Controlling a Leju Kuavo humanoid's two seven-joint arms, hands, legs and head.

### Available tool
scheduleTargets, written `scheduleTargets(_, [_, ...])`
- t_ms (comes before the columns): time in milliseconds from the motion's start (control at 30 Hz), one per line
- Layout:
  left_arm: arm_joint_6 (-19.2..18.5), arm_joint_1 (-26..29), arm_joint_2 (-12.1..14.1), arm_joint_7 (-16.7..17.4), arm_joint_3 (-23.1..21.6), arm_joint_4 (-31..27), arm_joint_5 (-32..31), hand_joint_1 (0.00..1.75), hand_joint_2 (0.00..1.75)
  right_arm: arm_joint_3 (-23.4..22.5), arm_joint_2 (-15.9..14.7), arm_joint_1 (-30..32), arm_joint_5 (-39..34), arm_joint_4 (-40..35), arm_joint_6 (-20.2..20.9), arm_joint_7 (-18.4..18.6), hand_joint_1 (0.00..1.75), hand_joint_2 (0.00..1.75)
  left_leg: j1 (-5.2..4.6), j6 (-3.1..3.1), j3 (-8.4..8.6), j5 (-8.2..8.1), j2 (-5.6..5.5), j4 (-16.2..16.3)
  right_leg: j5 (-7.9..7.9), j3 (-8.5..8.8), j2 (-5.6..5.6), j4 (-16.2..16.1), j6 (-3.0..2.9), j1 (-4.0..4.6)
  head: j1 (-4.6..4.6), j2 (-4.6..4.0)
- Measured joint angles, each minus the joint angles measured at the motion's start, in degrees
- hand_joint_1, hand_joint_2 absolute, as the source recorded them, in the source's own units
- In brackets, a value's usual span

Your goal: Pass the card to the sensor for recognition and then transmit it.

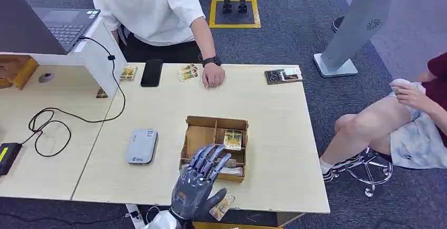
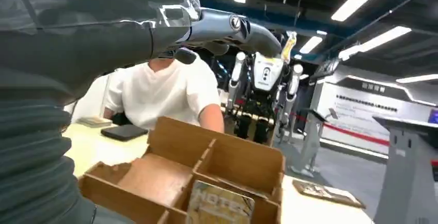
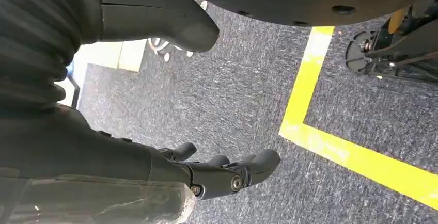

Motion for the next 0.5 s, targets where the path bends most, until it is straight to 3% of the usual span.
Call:
scheduleTargets(333, [-1.29,-2.25,-2.45,0.42,-1.27,1.57,1.12,0.00,1.75,0.09,-0.04,-0.22,0.81,0.00,0.31,0.13,0.00,1.75,0.00,0.00,0.01,0.00,0.01,0.00,0.00,0.00,0.01,0.00,0.00,0.00,0.00,0.00])
scheduleTargets(500, [-4.41,-3.47,-3.39,2.42,-2.02,3.80,1.31,0.00,1.75,0.22,0.20,-0.53,0.96,0.18,-1.29,1.61,0.00,1.75,0.00,0.00,0.00,0.00,0.01,0.00,0.00,0.00,0.00,0.00,0.00,0.00,0.00,0.00])
